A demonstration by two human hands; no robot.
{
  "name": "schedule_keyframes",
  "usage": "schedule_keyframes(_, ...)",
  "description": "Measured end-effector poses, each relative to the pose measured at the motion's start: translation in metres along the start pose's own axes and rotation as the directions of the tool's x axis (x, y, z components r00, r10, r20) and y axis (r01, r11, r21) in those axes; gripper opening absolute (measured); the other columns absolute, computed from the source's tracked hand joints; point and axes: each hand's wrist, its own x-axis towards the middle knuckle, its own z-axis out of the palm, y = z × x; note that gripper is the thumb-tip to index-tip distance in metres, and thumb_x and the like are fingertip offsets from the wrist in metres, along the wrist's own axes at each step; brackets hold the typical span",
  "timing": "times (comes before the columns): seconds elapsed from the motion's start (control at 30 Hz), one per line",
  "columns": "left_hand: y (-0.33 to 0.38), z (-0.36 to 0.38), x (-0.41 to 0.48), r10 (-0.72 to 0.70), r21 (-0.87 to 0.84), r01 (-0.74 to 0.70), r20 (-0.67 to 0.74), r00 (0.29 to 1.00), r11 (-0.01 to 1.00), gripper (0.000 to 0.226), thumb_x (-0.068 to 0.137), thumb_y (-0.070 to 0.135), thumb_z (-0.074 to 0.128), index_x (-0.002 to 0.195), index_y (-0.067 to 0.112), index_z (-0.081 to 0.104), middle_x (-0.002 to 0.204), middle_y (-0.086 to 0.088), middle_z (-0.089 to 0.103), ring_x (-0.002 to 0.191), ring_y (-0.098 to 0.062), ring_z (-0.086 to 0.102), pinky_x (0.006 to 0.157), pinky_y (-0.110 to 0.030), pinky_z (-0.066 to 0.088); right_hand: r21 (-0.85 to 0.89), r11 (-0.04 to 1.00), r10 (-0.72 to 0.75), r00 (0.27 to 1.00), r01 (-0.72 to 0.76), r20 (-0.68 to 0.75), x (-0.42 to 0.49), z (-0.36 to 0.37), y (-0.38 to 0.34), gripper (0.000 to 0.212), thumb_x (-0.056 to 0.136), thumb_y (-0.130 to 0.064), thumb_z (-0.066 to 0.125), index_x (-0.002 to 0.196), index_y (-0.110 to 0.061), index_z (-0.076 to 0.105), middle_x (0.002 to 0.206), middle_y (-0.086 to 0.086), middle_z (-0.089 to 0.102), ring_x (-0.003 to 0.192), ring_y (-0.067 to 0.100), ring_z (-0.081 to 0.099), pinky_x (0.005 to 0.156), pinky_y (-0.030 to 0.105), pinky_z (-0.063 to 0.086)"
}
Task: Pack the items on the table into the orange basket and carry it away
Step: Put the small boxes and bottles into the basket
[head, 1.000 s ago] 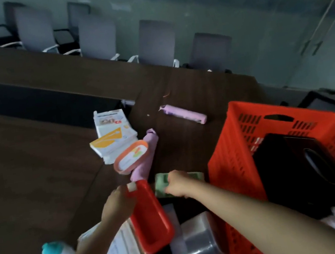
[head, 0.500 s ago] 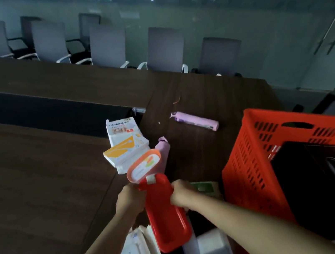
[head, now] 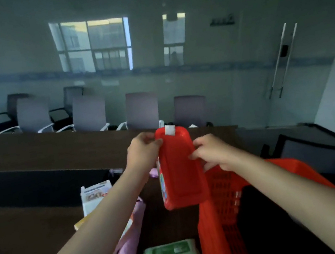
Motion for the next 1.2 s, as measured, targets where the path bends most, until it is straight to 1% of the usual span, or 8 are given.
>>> schedule_keyframes(0.2, 0.017, 0.094, -0.010, -0.015, -0.003, 0.016, 0.213, 0.977, 1.000, 0.028, 0.083, 0.016, 0.065, 0.109, 0.008, 0.066, 0.102, -0.017, 0.069, 0.098, -0.031, 0.066, 0.093, -0.044, 0.053, 0.096, 0.987, 0.127, 0.992, -0.126, -0.006, -0.030, -0.078, 0.050, 0.026, 0.084, 0.006, 0.055, 0.110, 0.009, 0.060, 0.087, 0.021, 0.062, 0.056, 0.021, 0.058, 0.042, 0.022, 0.052)
schedule_keyframes(0.33, -0.011, 0.142, -0.023, -0.141, 0.083, 0.122, 0.306, 0.941, 0.989, 0.019, 0.087, 0.009, 0.061, 0.106, 0.008, 0.064, 0.066, -0.007, 0.055, 0.055, -0.018, 0.052, 0.057, -0.027, 0.048, 0.101, 0.963, 0.245, 0.969, -0.248, 0.043, -0.034, -0.086, 0.104, 0.012, 0.085, 0.008, 0.054, 0.092, 0.001, 0.060, 0.078, 0.018, 0.061, 0.056, 0.021, 0.058, 0.043, 0.026, 0.053)
schedule_keyframes(0.4, -0.030, 0.153, -0.031, -0.170, 0.204, 0.106, 0.330, 0.928, 0.973, 0.017, 0.088, 0.011, 0.060, 0.104, 0.008, 0.065, 0.063, -0.008, 0.057, 0.052, -0.019, 0.054, 0.051, -0.024, 0.045, 0.089, 0.952, 0.288, 0.955, -0.294, 0.076, -0.030, -0.076, 0.131, 0.020, 0.085, 0.009, 0.053, 0.076, -0.008, 0.056, 0.070, 0.011, 0.058, 0.055, 0.018, 0.056, 0.042, 0.025, 0.051)
schedule_keyframes(0.57, -0.061, 0.159, -0.033, -0.069, 0.449, -0.092, 0.329, 0.942, 0.889, 0.029, 0.087, 0.020, 0.060, 0.111, 0.005, 0.067, 0.111, -0.015, 0.070, 0.108, -0.029, 0.063, 0.092, -0.032, 0.047, 0.062, 0.903, 0.410, 0.897, -0.424, 0.164, -0.005, -0.033, 0.191, 0.023, 0.084, 0.010, 0.052, 0.073, -0.010, 0.054, 0.068, 0.006, 0.054, 0.057, 0.016, 0.054, 0.048, 0.031, 0.050)
schedule_keyframes(0.73, -0.068, 0.151, -0.025, -0.021, 0.435, -0.098, 0.260, 0.965, 0.895, 0.023, 0.089, 0.019, 0.058, 0.107, 0.014, 0.070, 0.111, -0.005, 0.071, 0.107, -0.021, 0.064, 0.084, -0.023, 0.041, 0.020, 0.864, 0.484, 0.843, -0.502, 0.235, 0.029, 0.016, 0.225, 0.034, 0.085, 0.012, 0.047, 0.116, 0.004, 0.057, 0.094, 0.015, 0.060, 0.088, 0.029, 0.062, 0.070, 0.046, 0.054)
schedule_keyframes(0.83, -0.072, 0.145, -0.020, -0.012, 0.435, -0.098, 0.243, 0.970, 0.895, 0.022, 0.089, 0.021, 0.057, 0.106, 0.017, 0.071, 0.109, -0.002, 0.071, 0.103, -0.016, 0.064, 0.076, -0.017, 0.034, -0.063, 0.841, 0.539, 0.818, -0.538, 0.202, 0.045, 0.037, 0.236, 0.037, 0.090, 0.005, 0.046, 0.127, 0.001, 0.048, 0.123, 0.019, 0.057, 0.111, 0.035, 0.060, 0.088, 0.046, 0.053)
schedule_keyframes(0.93, -0.081, 0.140, -0.015, -0.034, 0.430, -0.068, 0.226, 0.974, 0.900, 0.022, 0.089, 0.022, 0.057, 0.106, 0.019, 0.071, 0.106, 0.000, 0.072, 0.099, -0.012, 0.063, 0.075, -0.016, 0.034, -0.098, 0.808, 0.587, 0.780, -0.581, 0.217, 0.057, 0.053, 0.249, 0.039, 0.093, -0.001, 0.045, 0.132, 0.000, 0.045, 0.131, 0.021, 0.054, 0.118, 0.036, 0.056, 0.096, 0.048, 0.050)
schedule_keyframes(1.2, -0.088, 0.133, -0.012, -0.040, 0.354, -0.051, 0.245, 0.969, 0.934, 0.018, 0.089, 0.019, 0.059, 0.101, 0.013, 0.071, 0.094, -0.007, 0.073, 0.090, -0.020, 0.067, 0.080, -0.026, 0.047, -0.171, 0.820, 0.570, 0.808, -0.546, 0.150, 0.055, 0.066, 0.264, 0.027, 0.094, -0.006, 0.045, 0.118, -0.002, 0.057, 0.121, 0.015, 0.062, 0.107, 0.028, 0.062, 0.081, 0.030, 0.052)
